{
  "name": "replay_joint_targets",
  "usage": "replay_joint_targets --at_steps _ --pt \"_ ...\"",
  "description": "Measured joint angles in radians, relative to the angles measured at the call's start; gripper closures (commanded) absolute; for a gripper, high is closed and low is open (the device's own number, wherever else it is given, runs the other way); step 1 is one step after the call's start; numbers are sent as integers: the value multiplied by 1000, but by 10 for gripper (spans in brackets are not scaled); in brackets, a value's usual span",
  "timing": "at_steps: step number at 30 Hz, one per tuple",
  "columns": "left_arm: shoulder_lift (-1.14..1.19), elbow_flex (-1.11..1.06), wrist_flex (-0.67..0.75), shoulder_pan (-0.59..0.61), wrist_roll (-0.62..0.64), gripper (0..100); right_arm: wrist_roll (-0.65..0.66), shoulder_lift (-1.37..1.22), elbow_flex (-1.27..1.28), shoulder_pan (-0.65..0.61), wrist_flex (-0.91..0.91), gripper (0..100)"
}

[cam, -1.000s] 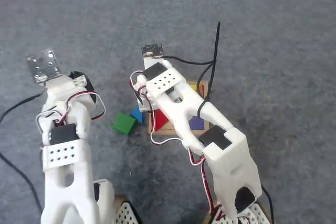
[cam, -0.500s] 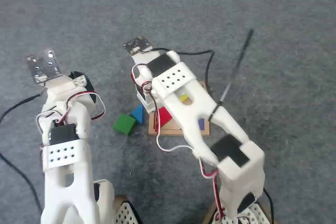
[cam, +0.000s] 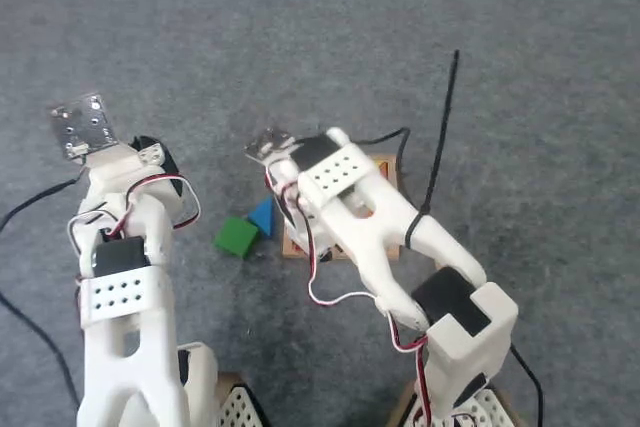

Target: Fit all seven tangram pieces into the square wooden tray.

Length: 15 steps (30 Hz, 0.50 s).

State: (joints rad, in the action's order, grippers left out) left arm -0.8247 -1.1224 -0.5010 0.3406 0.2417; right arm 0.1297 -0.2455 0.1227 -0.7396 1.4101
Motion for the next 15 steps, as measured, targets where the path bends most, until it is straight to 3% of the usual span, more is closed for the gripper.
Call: replay_joint_targets --at_steps 10,15 --pt "0 0 0 0 -3 983 0 0 153 2 -405 937" --pt "0 0 0 0 -3 983 0 -11 189 0 -493 937"
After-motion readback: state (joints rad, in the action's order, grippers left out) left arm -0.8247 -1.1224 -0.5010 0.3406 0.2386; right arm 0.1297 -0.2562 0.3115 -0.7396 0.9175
